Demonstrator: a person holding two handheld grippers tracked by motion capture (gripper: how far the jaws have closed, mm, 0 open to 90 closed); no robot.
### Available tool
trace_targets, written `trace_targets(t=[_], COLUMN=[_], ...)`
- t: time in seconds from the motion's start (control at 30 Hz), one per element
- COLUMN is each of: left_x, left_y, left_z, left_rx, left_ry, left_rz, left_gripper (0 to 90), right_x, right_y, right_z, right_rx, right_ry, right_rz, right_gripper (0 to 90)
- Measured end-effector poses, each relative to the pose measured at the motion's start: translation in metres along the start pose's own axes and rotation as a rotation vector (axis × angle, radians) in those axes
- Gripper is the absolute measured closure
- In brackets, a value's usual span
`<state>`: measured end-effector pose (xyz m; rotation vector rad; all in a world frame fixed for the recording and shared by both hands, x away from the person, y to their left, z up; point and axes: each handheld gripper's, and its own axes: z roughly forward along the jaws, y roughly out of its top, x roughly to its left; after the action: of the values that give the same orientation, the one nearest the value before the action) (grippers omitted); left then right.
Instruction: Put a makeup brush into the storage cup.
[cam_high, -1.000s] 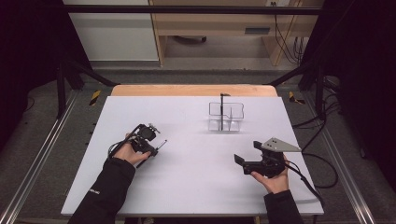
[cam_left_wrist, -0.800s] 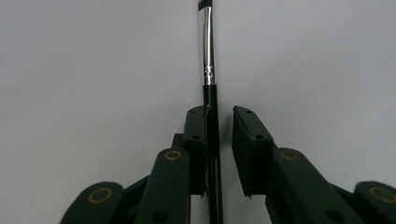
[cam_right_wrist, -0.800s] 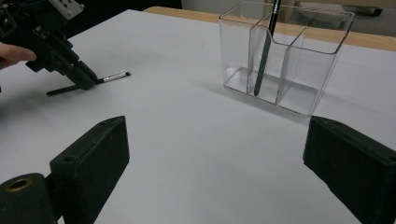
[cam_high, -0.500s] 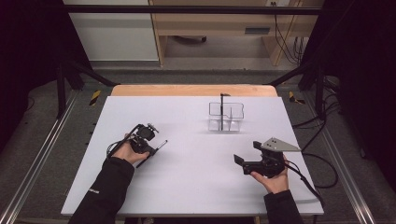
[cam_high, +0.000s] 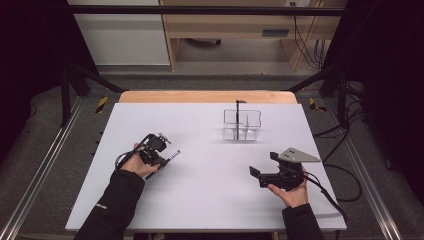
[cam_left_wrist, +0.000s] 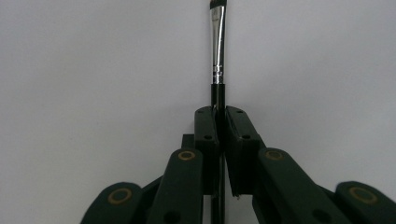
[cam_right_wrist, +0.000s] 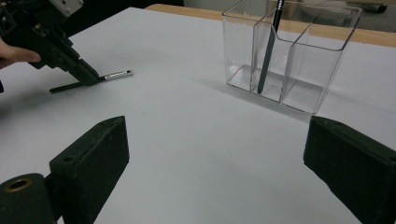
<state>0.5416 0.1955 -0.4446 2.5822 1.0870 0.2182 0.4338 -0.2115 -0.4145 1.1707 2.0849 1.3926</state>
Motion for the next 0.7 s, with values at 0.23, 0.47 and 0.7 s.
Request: trace_targets(t=[0.23,0.47,0.7], left_x=[0.0,-0.005,-0.014], left_y=[-0.003,-0.007,-0.012], left_z=[-0.016,-0.028,-0.039], left_rx=[-0.074,-0.149,-0.24], left_ry=[0.011,0.017,0.022], left_rz=[-0.009,-0.02,-0.03], left_gripper=[83.3,83.3,83.3], right_x=[0.0,-0.001,0.0], right_y=[0.0,0.001,0.0], right_z=[-0.001,-0.001,0.001], right_rx=[-0.004,-0.008,-0.008], right_ry=[0.0,0.002,0.005], right_rz=[0.001,0.004,0.008], right_gripper=[7.5,7.5,7.5])
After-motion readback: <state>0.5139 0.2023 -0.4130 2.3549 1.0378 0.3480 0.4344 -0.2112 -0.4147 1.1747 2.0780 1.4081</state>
